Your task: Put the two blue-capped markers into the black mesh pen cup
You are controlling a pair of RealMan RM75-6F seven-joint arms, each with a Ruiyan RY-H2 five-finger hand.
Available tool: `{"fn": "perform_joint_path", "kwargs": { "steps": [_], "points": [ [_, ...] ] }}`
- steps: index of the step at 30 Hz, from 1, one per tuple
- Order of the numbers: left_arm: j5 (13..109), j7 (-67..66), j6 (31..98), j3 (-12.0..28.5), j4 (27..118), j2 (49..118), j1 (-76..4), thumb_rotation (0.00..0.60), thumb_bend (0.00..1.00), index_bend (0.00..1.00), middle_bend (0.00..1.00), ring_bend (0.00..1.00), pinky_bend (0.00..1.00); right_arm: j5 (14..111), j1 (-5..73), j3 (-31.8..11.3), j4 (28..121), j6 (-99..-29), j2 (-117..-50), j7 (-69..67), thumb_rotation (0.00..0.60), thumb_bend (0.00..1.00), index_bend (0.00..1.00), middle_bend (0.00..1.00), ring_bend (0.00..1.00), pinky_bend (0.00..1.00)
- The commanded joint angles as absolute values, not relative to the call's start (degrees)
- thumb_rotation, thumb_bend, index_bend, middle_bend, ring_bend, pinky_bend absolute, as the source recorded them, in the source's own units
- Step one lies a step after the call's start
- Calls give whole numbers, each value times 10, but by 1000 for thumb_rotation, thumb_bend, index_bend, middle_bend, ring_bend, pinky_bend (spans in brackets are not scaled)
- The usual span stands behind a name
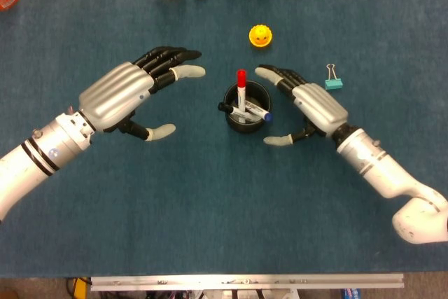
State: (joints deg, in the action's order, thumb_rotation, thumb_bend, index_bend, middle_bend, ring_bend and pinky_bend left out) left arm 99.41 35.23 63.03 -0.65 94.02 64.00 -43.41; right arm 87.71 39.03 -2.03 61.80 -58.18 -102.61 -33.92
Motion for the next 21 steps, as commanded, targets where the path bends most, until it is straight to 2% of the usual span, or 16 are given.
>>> {"fn": "perform_joint_path", "kwargs": {
  "steps": [1, 4, 6, 8, 10, 12, 15, 21],
  "points": [
    [996, 350, 632, -7, 940, 638, -434, 600, 271, 137, 47, 0, 42, 872, 382, -20, 633, -587, -1010, -323, 469, 64, 0, 0, 0, 0],
    [995, 345, 635, -7, 939, 638, -433, 600, 271, 137, 47, 0, 42, 868, 374, -18, 661, -589, -980, -291, 469, 70, 0, 0, 0, 0],
    [993, 331, 641, -6, 937, 639, -429, 600, 271, 137, 47, 0, 42, 862, 365, -19, 689, -597, -953, -255, 477, 115, 0, 28, 0, 0],
    [988, 310, 648, -3, 933, 642, -423, 600, 271, 137, 49, 0, 42, 850, 353, -23, 724, -608, -923, -225, 512, 189, 0, 70, 0, 0],
    [978, 290, 660, 1, 928, 647, -413, 600, 271, 137, 50, 0, 42, 837, 339, -31, 758, -626, -896, -195, 571, 272, 3, 120, 18, 6],
    [961, 275, 666, 5, 923, 649, -403, 600, 271, 137, 51, 0, 43, 831, 327, -34, 782, -642, -872, -174, 600, 350, 44, 182, 70, 53],
    [935, 247, 677, 12, 912, 651, -387, 600, 271, 138, 51, 0, 44, 817, 305, -38, 810, -666, -829, -135, 600, 410, 132, 252, 129, 139],
    [885, 166, 711, 22, 904, 644, -344, 600, 271, 164, 51, 0, 44, 786, 258, -48, 858, -717, -751, -83, 600, 442, 217, 278, 159, 167]
  ]
}}
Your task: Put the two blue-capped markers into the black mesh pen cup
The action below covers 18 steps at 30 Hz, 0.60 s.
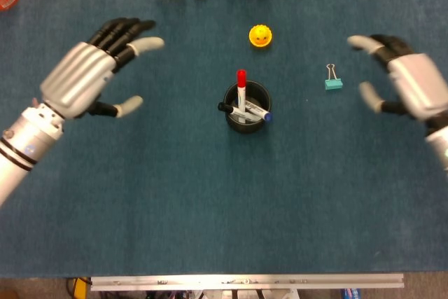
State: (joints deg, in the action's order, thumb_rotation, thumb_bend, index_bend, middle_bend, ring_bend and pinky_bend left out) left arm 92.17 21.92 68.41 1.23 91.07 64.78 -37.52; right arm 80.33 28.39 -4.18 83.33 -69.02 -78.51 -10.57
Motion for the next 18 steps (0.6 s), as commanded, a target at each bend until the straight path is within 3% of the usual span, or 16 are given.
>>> {"fn": "perform_joint_path", "kwargs": {
  "steps": [1, 8, 18],
  "points": [
    [872, 146, 721, 25, 906, 643, -332, 600, 271, 165, 51, 0, 44, 783, 248, -49, 865, -726, -738, -78, 600, 442, 224, 280, 165, 183],
    [812, 44, 794, 30, 934, 636, -258, 600, 271, 172, 52, 0, 44, 779, 192, -37, 892, -785, -690, -20, 600, 442, 242, 286, 174, 210],
    [788, -30, 865, -6, 982, 621, -158, 600, 271, 183, 53, 0, 44, 766, 129, -29, 931, -833, -646, 0, 600, 440, 280, 299, 174, 217]
  ]
}}
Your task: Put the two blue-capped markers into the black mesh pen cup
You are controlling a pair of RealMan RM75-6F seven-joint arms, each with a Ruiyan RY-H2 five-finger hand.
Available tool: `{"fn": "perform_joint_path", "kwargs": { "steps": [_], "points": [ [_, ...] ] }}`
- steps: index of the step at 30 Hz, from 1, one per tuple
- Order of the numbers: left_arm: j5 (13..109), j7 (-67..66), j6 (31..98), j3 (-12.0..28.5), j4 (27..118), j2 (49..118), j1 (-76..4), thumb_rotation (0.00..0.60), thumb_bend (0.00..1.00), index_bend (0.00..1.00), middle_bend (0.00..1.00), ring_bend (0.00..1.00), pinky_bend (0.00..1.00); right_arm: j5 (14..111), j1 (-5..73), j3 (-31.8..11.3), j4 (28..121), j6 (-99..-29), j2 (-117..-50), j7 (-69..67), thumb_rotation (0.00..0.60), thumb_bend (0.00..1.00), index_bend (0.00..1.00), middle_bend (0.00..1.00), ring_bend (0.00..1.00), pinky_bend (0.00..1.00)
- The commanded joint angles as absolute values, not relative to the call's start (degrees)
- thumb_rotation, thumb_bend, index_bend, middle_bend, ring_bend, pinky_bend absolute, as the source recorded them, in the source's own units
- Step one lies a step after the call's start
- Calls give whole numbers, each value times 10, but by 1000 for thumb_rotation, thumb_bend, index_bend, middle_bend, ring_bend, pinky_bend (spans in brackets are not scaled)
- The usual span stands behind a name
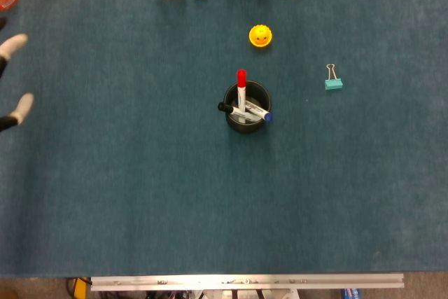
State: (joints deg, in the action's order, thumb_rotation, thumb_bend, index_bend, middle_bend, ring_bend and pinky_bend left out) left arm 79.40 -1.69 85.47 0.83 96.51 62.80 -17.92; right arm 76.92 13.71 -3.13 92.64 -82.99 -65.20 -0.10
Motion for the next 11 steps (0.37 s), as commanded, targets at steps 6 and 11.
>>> {"fn": "perform_joint_path", "kwargs": {
  "steps": [6, 11],
  "points": [
    [799, -57, 882, -16, 992, 629, -127, 600, 271, 184, 53, 0, 44, 768, 114, -32, 943, -837, -632, 4, 600, 440, 280, 299, 174, 221],
    [800, -58, 885, -8, 988, 638, -117, 600, 270, 184, 54, 0, 44, 768, 110, -38, 947, -834, -630, 6, 600, 439, 280, 299, 174, 221]
  ]
}}
